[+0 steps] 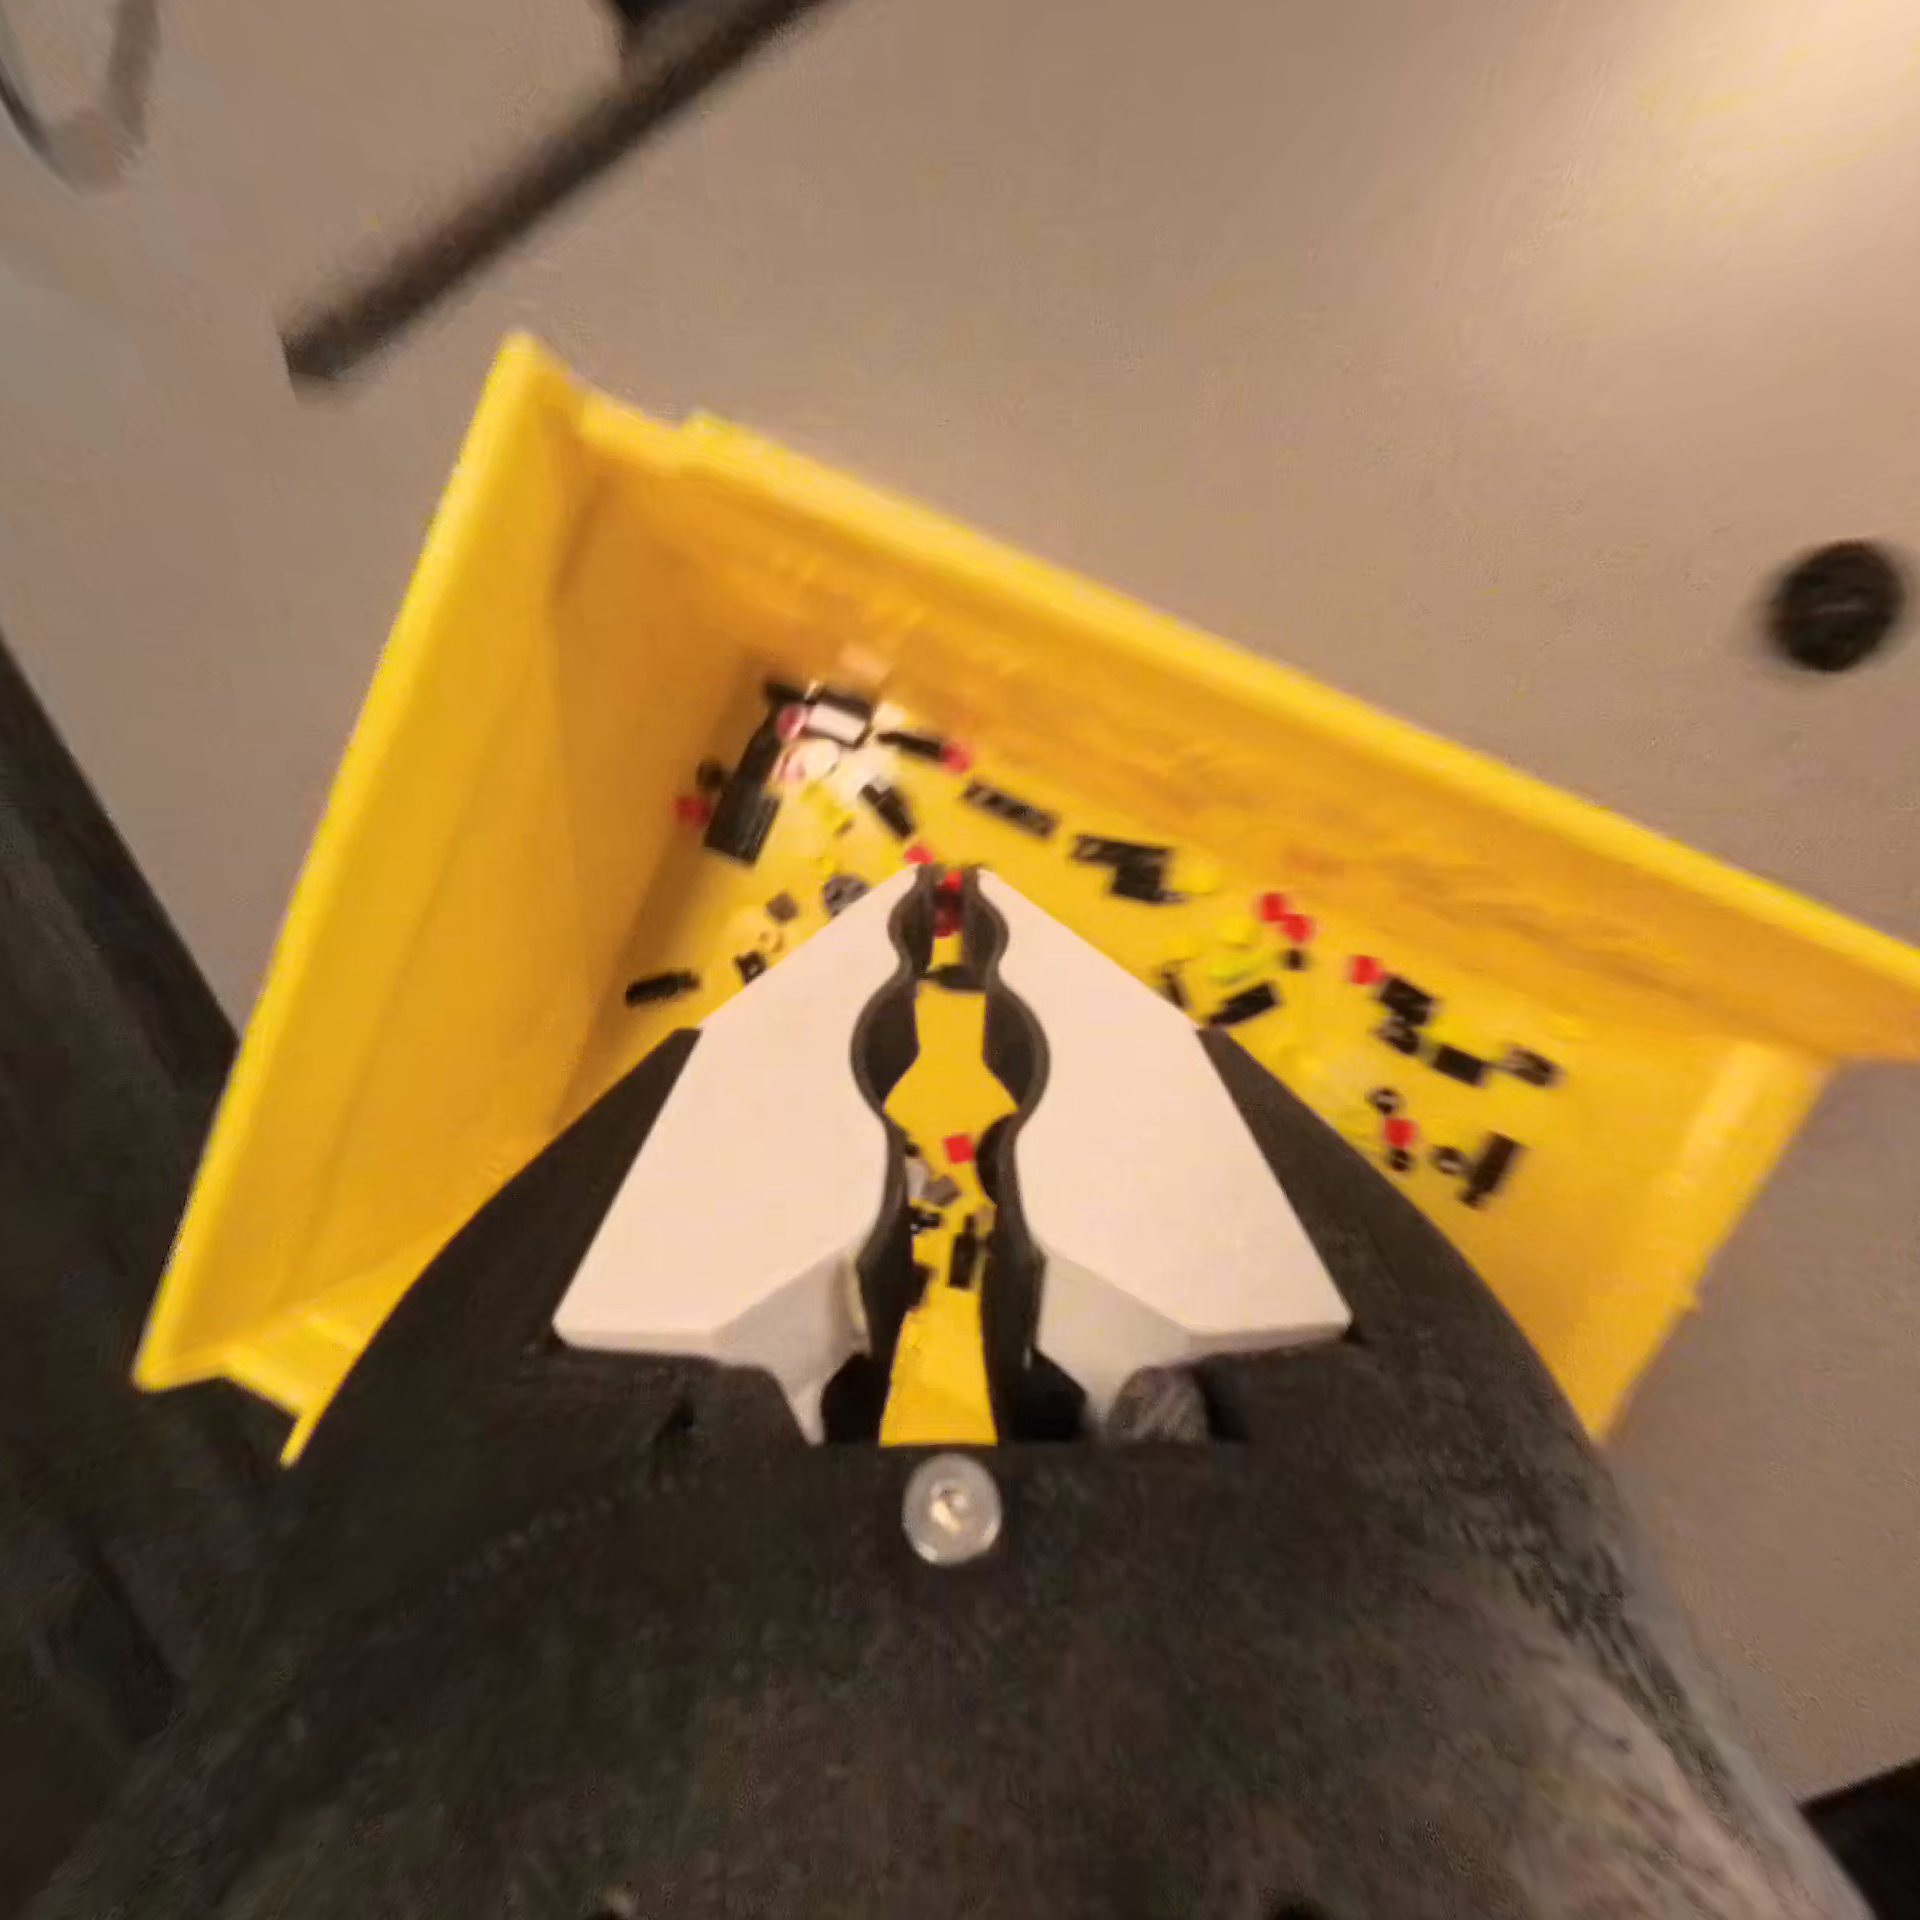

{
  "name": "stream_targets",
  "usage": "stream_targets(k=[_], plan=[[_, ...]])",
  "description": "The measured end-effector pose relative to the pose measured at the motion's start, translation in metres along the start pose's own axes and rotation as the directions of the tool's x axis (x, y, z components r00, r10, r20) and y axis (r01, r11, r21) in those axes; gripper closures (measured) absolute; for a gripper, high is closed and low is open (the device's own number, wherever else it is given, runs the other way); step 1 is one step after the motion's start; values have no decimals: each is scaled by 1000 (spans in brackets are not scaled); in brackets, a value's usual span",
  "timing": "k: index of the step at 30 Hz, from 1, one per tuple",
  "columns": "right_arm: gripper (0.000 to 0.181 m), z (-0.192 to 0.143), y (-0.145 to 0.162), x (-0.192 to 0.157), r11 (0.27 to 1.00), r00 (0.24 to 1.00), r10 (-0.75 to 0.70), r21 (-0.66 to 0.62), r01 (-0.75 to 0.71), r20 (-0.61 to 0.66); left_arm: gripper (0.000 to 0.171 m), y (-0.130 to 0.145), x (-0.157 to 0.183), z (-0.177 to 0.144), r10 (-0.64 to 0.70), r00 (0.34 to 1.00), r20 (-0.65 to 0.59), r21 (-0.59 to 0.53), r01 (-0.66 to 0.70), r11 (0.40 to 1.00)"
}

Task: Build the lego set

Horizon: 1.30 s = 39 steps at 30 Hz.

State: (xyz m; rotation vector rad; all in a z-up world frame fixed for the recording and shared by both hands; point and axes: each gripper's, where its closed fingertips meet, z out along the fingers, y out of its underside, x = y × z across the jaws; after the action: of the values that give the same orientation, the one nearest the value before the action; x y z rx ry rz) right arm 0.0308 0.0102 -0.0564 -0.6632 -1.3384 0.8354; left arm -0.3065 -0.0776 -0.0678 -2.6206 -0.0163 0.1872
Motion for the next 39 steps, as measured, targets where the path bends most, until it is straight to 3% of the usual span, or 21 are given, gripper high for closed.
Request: stream_targets(k=[3,4,6,8,10,12,17,18,21,24,28,39], plan=[[142,0,-1,-1,1000,1000,0,10,0,8,167,-28,68,-58,200,979,39,206,-204,957],[142,0,-1,-1,1000,1000,0,10,0,8,167,-34,103,-73,261,965,0,285,-250,925],[142,0,-1,1,1000,1000,2,10,-2,5,167,-32,196,-96,377,891,-253,440,-241,865],[142,-1,-2,2,1000,1000,2,15,-2,1,167,-27,262,-107,457,811,-366,547,-210,811],[142,-2,-3,2,1000,1000,-2,19,2,0,167,-26,302,-96,536,774,-336,637,-233,735],[142,-2,-4,1,1000,1000,-12,19,12,2,167,-32,314,-66,565,802,-194,678,-307,668],[142,-2,-5,-3,999,999,-48,9,48,16,167,-46,326,1,645,764,41,667,-501,551],[142,-2,-4,-4,998,998,-56,1,56,17,167,-49,326,11,640,767,51,665,-504,551],[144,-3,-3,1,998,998,-66,-15,66,-13,167,-56,340,13,603,795,-70,746,-359,560],[146,-3,-2,5,998,998,-59,-22,59,-33,167,-44,329,32,623,782,-29,696,-432,574],[147,0,5,2,997,999,-50,-60,49,-13,167,-25,320,52,633,769,-92,591,-469,656],[149,0,7,-3,997,999,-32,-74,34,27,167,-17,313,61,656,754,-47,538,-534,652]])
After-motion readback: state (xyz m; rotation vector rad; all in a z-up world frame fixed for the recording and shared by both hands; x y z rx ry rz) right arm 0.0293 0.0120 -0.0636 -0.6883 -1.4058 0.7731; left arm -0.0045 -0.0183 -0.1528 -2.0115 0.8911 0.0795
